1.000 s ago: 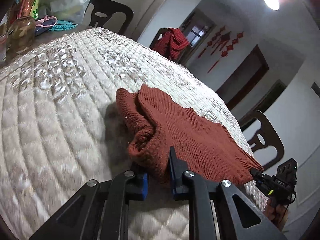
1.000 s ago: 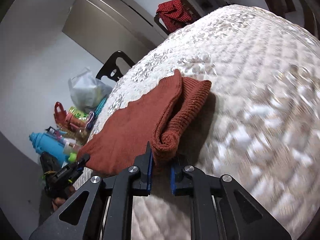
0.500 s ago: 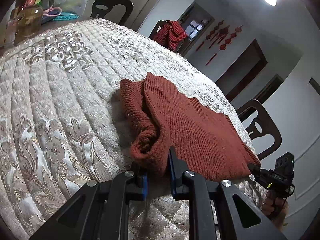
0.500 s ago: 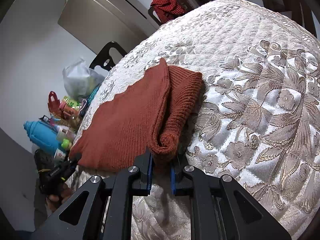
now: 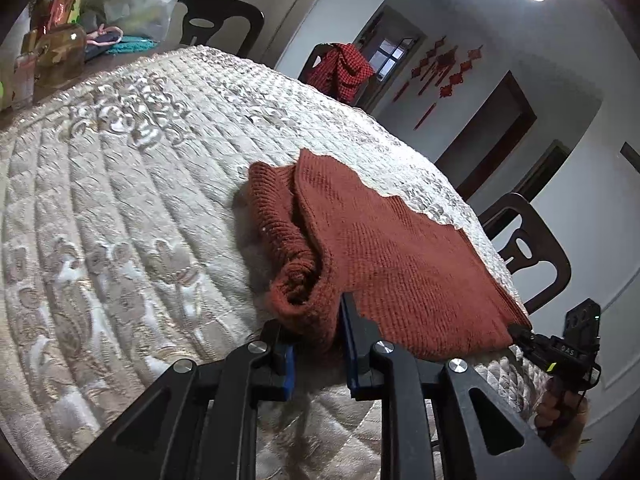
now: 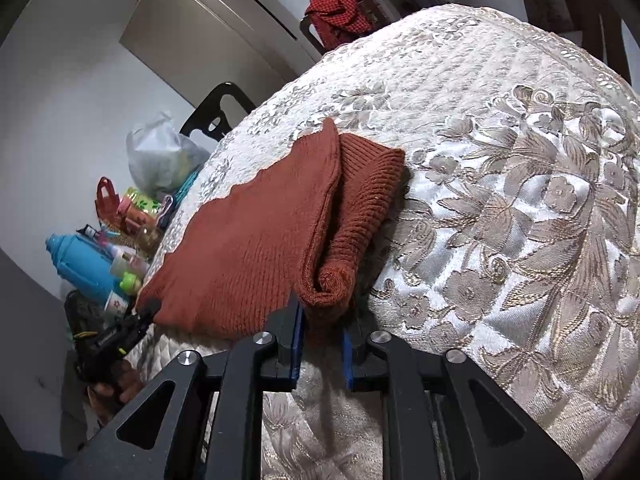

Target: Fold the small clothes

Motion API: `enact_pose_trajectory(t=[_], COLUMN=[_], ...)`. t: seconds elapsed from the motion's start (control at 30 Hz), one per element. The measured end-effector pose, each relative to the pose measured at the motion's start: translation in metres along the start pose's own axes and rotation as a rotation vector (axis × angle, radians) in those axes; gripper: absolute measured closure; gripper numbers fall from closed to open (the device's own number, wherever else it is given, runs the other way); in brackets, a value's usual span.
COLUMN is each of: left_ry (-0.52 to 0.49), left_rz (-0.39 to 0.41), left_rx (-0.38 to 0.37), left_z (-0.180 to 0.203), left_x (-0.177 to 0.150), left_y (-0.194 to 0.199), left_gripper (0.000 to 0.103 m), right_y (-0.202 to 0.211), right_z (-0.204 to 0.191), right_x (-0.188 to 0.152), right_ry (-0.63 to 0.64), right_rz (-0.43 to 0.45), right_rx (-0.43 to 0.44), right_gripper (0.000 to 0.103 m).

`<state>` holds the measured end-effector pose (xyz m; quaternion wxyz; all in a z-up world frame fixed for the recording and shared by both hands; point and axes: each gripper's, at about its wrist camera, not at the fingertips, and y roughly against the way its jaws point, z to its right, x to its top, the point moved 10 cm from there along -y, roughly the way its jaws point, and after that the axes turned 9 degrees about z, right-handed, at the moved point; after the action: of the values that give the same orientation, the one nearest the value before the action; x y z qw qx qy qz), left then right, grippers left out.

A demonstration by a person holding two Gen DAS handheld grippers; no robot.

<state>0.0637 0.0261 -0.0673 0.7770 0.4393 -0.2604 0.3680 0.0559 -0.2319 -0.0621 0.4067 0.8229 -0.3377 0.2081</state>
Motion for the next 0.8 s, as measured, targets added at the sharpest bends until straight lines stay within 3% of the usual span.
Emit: enact_pose_trajectory(t=[0.2, 0.33, 0.6, 0.8], left_ry=[-0.070, -0.110, -0.265, -0.317], left_rz=[0.101, 0.138, 0.076, 0.023], left_rx=[0.071, 0.078, 0.099, 0.174], left_z=[-0.002, 0.011, 0.045, 0.038], left_x=[0.024, 0.041, 0.029, 0.012], left_y=[0.028, 0.028, -0.013, -0.034], left_gripper=[0.073, 0.069, 0.069, 0.069], right_y=[0.036, 0.037, -0.027, -0.068], right_z=[-0.022, -0.052, -0.105, -0.116], right_x=[0.024, 0.035, 0.005, -0.018], right_ry=[0.232, 0.338, 0.441, 0.527], right_rz=[0.135, 0.184, 0.064, -0.031], right_rx=[-0.117, -0.124, 0.006, -0.021], right_gripper=[0.084, 0.084, 0.084, 0.084])
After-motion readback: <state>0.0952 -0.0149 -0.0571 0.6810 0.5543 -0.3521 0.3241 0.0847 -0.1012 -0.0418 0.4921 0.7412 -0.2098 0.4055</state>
